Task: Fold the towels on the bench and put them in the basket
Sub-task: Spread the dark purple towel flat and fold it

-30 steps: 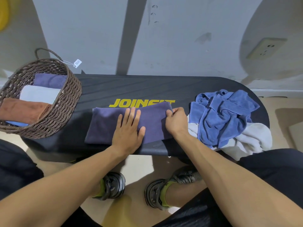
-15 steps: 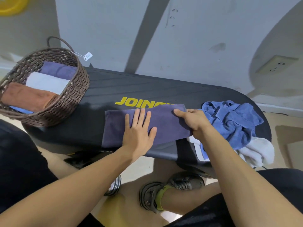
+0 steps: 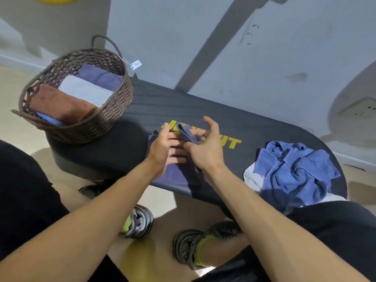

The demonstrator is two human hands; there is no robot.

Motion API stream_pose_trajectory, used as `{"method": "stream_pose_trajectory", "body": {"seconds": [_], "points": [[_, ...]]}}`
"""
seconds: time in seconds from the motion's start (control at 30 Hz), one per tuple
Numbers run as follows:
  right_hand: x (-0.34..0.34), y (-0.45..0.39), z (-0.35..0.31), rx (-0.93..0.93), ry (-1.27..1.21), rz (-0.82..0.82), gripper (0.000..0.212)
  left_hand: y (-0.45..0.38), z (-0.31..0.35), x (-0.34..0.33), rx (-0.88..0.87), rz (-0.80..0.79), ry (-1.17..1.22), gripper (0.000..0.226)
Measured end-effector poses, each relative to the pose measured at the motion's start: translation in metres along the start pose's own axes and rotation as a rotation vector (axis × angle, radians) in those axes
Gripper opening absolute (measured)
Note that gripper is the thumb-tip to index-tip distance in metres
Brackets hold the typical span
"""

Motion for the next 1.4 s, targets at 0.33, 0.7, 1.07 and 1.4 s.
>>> {"method": "stream_pose_trajectory", "body": {"seconds": [0.33,0.7,1.07,1.4], "points": [[-0.020,0.001,0.012,0.048,0.165,-0.110,0.037,-0.014,-0.001,0.059,-0.132,0.182,-0.463,0.023],[-0.012,-0.004,0.048,0.200,0.852,-0.378,0.069,-0.026,0.004,0.063,-0.139,0.354,-0.850,0.042],[-0.006,-0.009,0.045,0.127,0.904,-0.367,0.081,-0.029,0.022,0.082,-0.333,0.173,-0.993,0.020],[-0.006,-0.007,0.050,0.107,0.838,-0.360,0.078,-0.031,0.028,0.095,-0.290,0.555,-1.059,0.023]]}}
Point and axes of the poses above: each hand's wrist, its own y-axis away from the middle knuckle, its own x-axis out of the back of the hand, z = x × y, the point moved 2 cm from there along -y, towards the middle knuckle, and after that the axes turned 2 degrees about -y, right-handed, at the moved point
